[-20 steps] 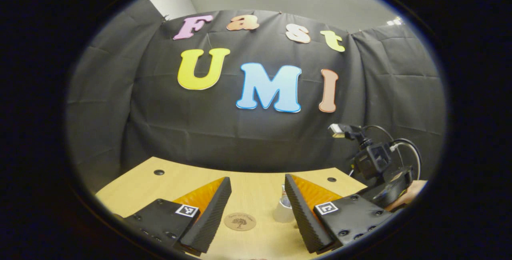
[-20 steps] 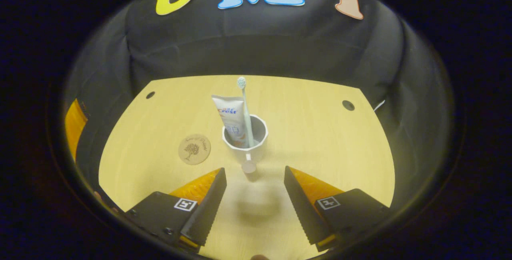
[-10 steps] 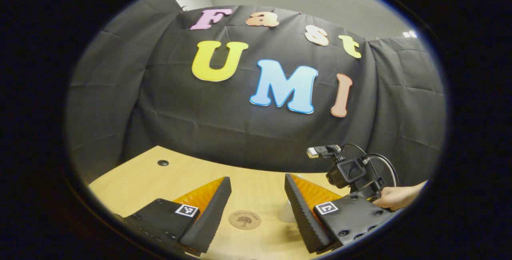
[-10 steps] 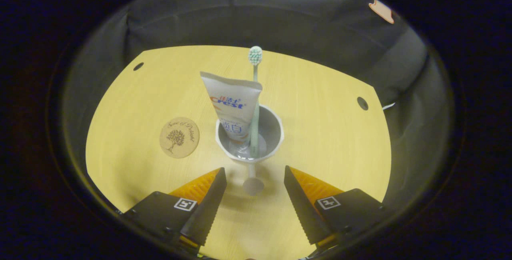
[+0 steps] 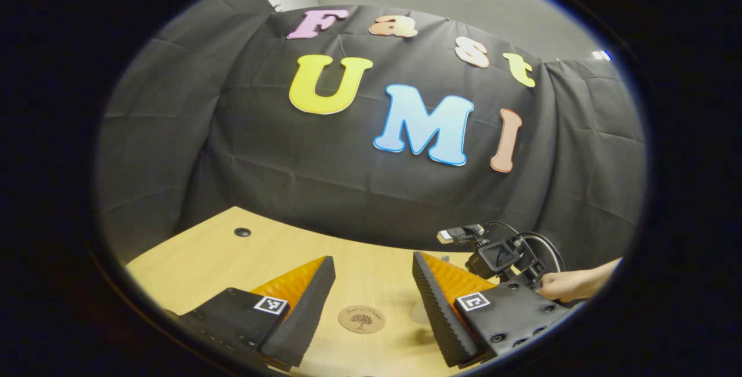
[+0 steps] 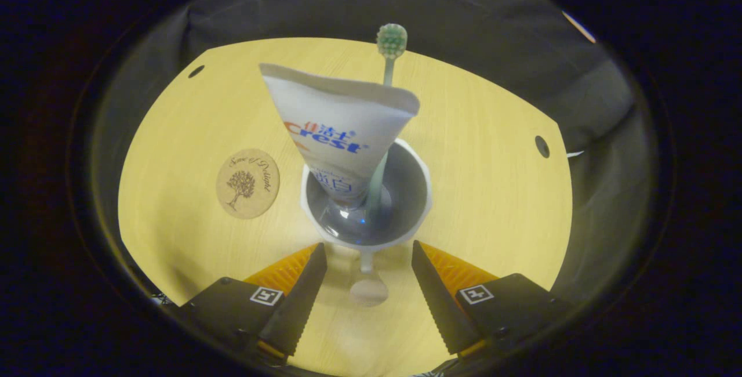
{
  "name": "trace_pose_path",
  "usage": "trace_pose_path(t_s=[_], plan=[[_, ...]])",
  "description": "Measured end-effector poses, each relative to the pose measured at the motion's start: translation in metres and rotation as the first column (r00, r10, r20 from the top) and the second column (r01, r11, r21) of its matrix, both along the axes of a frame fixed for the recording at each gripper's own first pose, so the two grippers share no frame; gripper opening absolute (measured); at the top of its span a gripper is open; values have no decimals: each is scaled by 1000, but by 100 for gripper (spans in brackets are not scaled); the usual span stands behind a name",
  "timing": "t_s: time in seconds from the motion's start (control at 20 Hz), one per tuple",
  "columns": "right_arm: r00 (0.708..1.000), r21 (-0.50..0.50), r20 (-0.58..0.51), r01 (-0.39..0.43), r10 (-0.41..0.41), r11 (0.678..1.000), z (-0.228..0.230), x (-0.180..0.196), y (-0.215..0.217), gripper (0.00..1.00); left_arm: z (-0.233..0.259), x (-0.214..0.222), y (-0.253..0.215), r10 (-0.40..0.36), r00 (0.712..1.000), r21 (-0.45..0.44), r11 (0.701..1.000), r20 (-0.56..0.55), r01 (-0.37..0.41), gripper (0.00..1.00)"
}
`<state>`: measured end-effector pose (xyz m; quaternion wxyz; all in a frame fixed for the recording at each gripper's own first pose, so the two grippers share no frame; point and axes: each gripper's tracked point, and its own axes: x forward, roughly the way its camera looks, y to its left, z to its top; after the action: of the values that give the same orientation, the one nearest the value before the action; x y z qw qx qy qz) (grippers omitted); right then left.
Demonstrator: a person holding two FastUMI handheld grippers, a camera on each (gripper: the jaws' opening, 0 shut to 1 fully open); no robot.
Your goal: Put the toothbrush and toothpaste on the desktop into the cup, then pick up the cup and place it on the coaster on the desktop.
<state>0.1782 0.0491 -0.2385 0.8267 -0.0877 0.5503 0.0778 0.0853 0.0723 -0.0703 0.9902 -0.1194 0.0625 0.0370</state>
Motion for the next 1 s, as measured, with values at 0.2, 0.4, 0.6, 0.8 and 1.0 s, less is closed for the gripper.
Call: trace_pose_path(t_s=[0.2, 0.4, 0.6, 0.8, 1.0], plan=[[1000, 5, -21, 4, -4, 1000, -6, 4, 0, 76, -3, -2, 0, 2, 1000, -8, 1000, -7, -2, 90], [999, 19, -35, 11, -11, 1000, -6, 3, 2, 36, -5, -8, 6, 20, 1000, -9, 1000, -10, -20, 92], [1000, 24, -14, -2, 2, 1000, -5, 4, 3, 25, -6, -13, 12, 37, 999, -20, 999, -13, -37, 92], [999, -9, 21, -41, 41, 999, 0, 7, 2, 29, -9, -18, 15, 46, 999, -28, 999, -20, -46, 90], [997, 1, 36, -63, 63, 998, 3, 3, 14, 29, -10, -23, 22, 61, 998, -29, 998, -22, -61, 90]])
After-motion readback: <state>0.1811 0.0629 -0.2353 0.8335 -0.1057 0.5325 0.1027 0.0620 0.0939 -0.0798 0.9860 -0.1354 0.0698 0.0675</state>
